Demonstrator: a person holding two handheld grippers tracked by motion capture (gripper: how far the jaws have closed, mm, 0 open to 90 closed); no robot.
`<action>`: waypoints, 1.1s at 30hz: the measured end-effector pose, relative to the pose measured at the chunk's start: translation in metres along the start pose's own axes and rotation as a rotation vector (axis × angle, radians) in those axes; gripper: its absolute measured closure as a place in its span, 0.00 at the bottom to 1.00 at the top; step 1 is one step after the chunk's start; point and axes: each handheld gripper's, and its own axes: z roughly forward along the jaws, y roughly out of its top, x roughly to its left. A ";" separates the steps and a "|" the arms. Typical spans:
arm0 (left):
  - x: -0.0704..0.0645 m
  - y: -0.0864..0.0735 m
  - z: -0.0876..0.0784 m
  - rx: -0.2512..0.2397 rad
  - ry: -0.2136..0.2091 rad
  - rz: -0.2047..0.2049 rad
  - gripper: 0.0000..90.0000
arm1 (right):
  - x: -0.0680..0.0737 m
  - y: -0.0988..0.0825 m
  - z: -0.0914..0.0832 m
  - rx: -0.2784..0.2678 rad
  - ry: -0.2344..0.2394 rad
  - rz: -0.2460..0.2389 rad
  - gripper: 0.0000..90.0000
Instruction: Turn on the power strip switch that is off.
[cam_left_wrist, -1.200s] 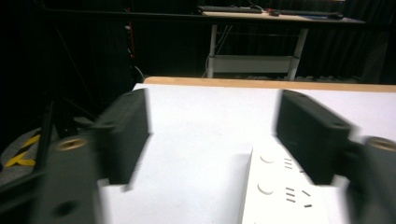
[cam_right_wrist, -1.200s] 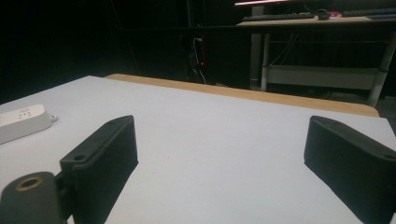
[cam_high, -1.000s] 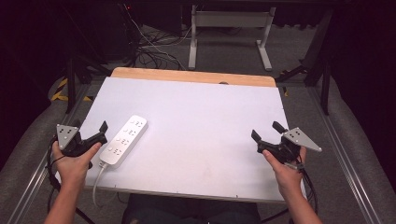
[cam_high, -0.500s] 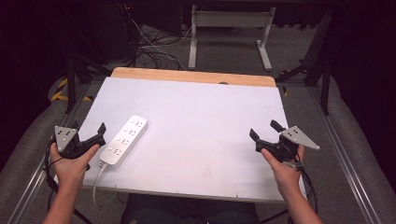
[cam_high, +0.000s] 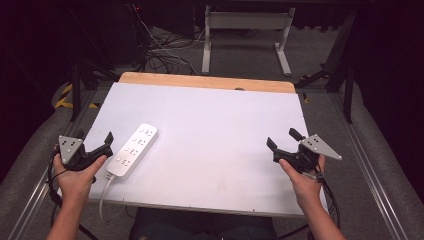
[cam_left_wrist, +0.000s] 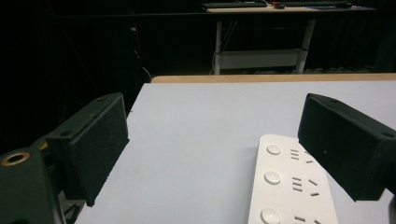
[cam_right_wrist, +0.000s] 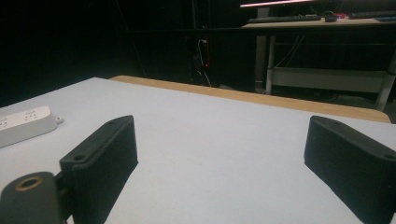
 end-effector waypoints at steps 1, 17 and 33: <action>0.000 0.000 0.000 0.000 0.000 -0.001 0.10 | 0.000 0.000 0.000 -0.001 -0.001 -0.001 0.11; 0.000 0.003 -0.002 -0.018 -0.010 0.009 0.10 | 0.002 0.001 -0.006 -0.003 -0.013 -0.008 0.11; -0.002 0.002 -0.002 -0.020 -0.007 0.025 0.11 | 0.003 0.000 -0.006 0.001 -0.013 -0.013 0.11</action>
